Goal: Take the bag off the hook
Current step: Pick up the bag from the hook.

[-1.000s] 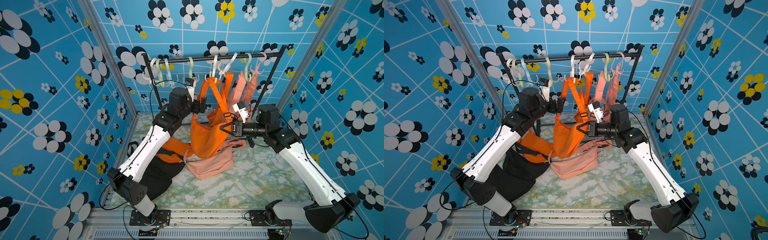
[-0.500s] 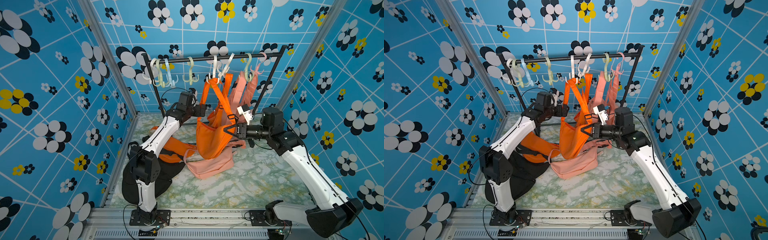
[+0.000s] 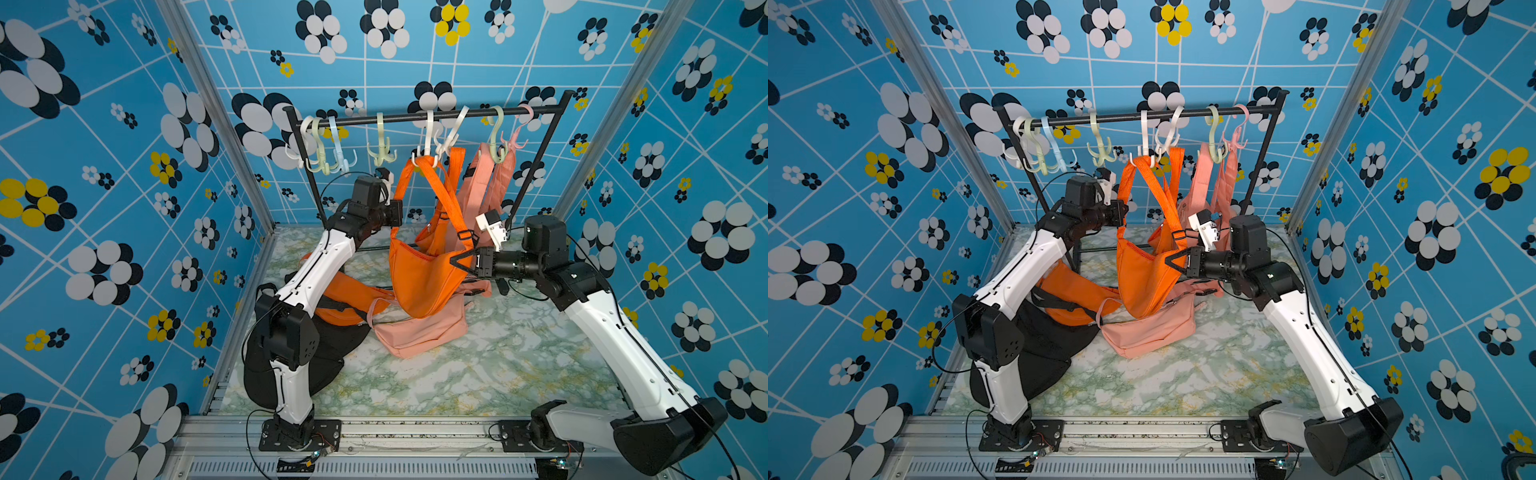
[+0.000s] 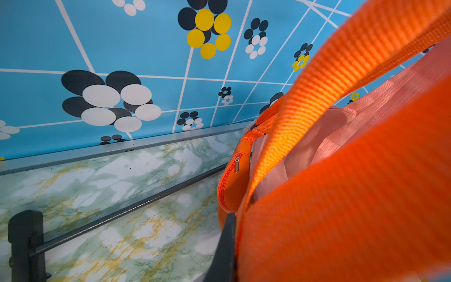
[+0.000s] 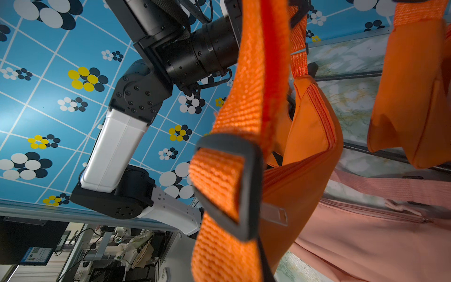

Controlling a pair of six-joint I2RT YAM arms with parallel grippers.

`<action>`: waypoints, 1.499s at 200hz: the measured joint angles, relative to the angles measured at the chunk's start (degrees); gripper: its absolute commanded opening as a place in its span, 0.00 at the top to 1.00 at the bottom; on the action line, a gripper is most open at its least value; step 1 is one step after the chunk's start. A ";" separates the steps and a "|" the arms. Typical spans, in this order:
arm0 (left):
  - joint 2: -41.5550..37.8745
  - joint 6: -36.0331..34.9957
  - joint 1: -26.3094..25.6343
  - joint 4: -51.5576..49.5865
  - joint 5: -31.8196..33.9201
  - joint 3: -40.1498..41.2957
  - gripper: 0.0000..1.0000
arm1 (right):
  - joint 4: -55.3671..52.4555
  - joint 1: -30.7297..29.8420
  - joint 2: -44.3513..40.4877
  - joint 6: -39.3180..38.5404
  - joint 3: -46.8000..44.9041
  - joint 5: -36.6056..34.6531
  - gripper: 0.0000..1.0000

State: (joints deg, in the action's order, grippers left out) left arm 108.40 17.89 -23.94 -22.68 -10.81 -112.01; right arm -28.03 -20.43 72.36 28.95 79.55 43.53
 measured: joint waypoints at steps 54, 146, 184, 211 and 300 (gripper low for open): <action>-10.34 0.11 -1.31 -0.09 -0.04 -0.92 1.00 | 5.01 0.00 1.25 0.85 3.91 -1.49 1.00; -17.81 -3.06 -2.78 3.39 -0.68 -3.34 0.97 | 7.96 0.00 0.76 0.92 4.00 -7.30 1.00; -19.80 -7.39 -5.97 4.98 -3.43 -2.82 0.94 | 7.52 0.00 -0.20 -0.50 4.00 -10.08 1.00; -18.05 -10.84 -8.46 4.59 -5.97 -6.60 0.94 | 7.63 0.00 -0.20 -0.87 4.02 -11.96 1.00; -8.90 -19.50 -12.15 -0.11 -10.64 -19.21 0.87 | 7.23 0.02 -2.10 -4.57 4.90 -20.37 1.00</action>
State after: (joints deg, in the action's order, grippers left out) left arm 99.50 -1.61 -36.10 -22.79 -21.45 -131.22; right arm -20.80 -20.40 70.26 24.38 84.44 23.16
